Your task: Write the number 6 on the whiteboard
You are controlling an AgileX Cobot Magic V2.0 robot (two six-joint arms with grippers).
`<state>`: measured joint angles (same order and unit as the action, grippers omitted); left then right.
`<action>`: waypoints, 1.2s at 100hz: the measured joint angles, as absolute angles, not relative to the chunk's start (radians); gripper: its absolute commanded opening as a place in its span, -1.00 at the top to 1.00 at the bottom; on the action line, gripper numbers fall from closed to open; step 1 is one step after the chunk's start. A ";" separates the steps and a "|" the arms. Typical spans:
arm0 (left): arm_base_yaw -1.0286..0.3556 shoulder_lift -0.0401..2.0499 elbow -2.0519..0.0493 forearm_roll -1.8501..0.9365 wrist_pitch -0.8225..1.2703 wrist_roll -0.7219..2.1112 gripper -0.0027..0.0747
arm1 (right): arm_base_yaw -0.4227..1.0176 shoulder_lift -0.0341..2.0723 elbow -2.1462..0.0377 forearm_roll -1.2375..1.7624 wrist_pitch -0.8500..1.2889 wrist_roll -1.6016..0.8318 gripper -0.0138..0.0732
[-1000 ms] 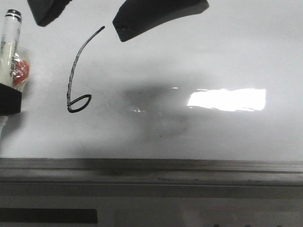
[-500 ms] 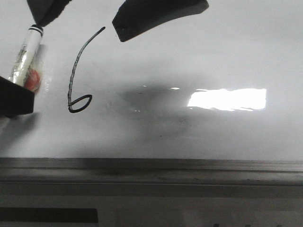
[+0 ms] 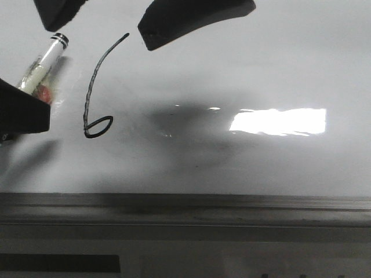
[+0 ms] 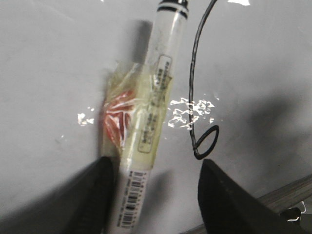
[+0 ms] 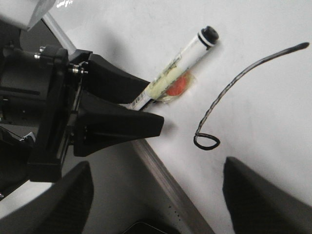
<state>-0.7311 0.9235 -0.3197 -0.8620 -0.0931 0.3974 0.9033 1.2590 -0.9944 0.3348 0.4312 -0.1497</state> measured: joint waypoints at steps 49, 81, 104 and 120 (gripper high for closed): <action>-0.737 0.920 -0.324 -0.741 -0.183 0.399 -0.50 | 0.903 1.259 -0.994 0.335 0.431 -0.150 -0.44; -0.653 0.915 -0.315 -0.691 -0.199 0.470 -0.50 | 0.903 1.259 -0.994 0.340 0.431 -0.150 -0.44; -0.586 0.811 -0.299 -0.676 -0.136 0.480 -0.41 | 0.903 1.259 -0.994 0.342 0.442 -0.150 -0.42; -0.584 0.642 -0.288 -0.648 -0.041 0.476 -0.17 | 0.903 1.255 -0.994 0.344 0.452 -0.150 0.08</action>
